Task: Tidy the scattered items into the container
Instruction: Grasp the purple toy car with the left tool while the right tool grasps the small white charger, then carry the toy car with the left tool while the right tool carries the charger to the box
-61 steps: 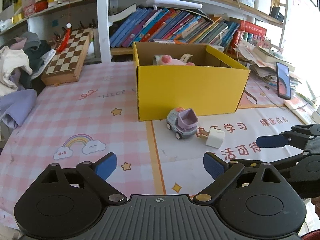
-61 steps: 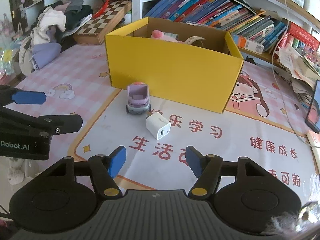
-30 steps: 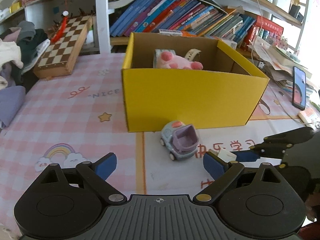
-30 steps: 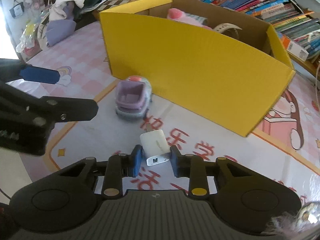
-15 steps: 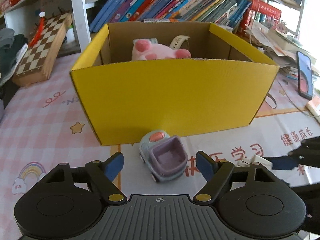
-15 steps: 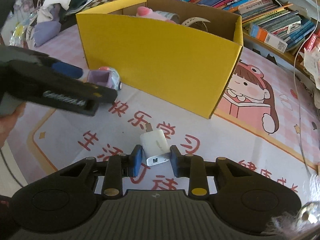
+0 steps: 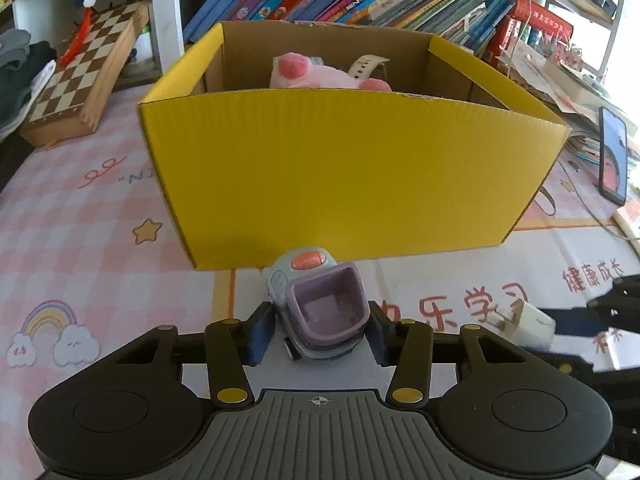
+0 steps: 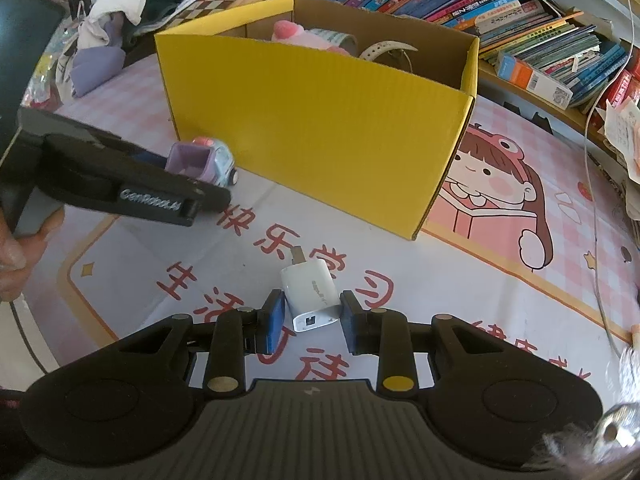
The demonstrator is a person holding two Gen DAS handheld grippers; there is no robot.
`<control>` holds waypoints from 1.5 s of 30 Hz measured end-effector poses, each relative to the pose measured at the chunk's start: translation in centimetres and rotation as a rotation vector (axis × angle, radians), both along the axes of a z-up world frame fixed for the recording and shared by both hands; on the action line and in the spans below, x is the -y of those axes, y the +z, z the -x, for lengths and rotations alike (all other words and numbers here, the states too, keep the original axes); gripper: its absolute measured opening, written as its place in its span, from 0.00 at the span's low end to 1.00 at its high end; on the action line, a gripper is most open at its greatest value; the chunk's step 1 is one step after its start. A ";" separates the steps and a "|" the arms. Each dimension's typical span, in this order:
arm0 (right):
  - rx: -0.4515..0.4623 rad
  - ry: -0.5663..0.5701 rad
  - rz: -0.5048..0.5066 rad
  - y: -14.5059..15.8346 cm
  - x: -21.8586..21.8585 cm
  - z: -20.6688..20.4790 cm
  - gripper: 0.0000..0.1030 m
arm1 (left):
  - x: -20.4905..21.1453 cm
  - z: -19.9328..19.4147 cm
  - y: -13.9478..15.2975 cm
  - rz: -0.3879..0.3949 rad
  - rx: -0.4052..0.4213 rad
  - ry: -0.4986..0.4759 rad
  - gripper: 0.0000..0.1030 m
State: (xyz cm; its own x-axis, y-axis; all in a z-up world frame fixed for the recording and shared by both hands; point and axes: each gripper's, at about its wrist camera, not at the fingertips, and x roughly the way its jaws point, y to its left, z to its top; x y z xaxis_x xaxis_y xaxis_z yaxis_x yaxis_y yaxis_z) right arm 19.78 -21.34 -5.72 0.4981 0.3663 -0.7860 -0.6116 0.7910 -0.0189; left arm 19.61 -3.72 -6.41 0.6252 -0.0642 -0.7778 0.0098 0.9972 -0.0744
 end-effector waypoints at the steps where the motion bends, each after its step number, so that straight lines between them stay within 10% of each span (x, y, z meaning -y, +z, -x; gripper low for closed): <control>1: -0.002 0.003 -0.006 0.1 -0.1 0.0 0.27 | -0.2 0.3 0.2 0.005 -0.002 0.003 0.45; 30: 0.178 0.000 -0.203 11.5 1.0 -5.0 0.27 | -0.3 1.8 12.1 -0.079 0.342 -0.105 0.45; 45: 0.153 0.025 -0.118 10.9 -1.6 -13.7 0.27 | 0.0 -5.5 11.5 -0.059 0.275 -0.146 0.45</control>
